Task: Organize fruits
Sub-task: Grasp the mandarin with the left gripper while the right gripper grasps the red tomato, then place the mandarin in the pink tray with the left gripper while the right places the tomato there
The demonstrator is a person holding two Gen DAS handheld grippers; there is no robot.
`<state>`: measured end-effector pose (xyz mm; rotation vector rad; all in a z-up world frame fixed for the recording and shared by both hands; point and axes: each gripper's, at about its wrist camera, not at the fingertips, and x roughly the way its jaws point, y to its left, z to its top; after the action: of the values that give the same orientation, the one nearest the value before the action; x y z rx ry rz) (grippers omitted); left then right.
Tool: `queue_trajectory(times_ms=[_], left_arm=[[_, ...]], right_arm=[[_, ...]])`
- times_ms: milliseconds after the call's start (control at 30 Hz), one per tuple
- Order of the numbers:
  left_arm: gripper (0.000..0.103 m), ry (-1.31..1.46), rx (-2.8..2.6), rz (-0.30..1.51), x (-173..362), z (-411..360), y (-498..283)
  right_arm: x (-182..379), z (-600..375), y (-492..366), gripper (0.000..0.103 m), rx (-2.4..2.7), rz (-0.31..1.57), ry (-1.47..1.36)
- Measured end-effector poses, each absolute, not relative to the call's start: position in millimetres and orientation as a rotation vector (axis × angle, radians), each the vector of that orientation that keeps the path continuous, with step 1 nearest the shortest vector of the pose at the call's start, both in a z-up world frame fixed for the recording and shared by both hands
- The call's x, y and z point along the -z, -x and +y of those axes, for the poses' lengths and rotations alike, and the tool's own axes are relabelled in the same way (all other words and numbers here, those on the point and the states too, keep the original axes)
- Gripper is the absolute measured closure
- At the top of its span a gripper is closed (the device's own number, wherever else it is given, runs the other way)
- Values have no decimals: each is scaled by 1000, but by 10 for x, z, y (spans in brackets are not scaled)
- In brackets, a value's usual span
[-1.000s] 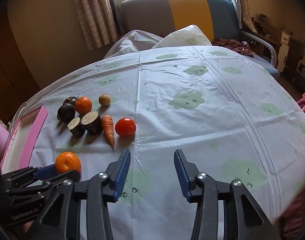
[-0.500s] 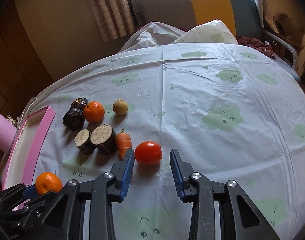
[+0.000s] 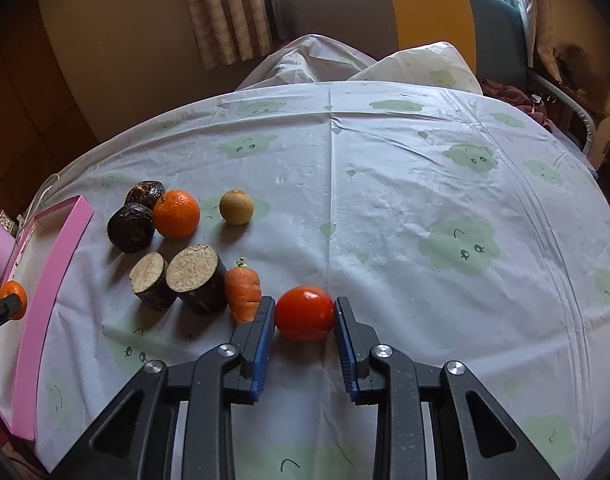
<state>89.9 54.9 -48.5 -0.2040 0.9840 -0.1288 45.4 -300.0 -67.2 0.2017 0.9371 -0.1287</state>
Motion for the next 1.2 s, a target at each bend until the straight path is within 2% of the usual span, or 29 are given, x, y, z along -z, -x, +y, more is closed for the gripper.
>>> queue_trajectory(times_ms=[167, 267, 567, 1200], left_arm=[[63, 229, 99, 1018, 596, 646, -888], [54, 223, 94, 1013, 579, 626, -799], [54, 192, 67, 991, 472, 638, -590], [53, 239, -2, 941, 367, 955, -375]], right_arm=[[654, -2948, -446, 73, 139, 934, -165], [643, -2942, -433, 73, 143, 933, -158], [326, -2752, -225, 74, 94, 840, -152], [202, -852, -423, 74, -457, 883, -55]])
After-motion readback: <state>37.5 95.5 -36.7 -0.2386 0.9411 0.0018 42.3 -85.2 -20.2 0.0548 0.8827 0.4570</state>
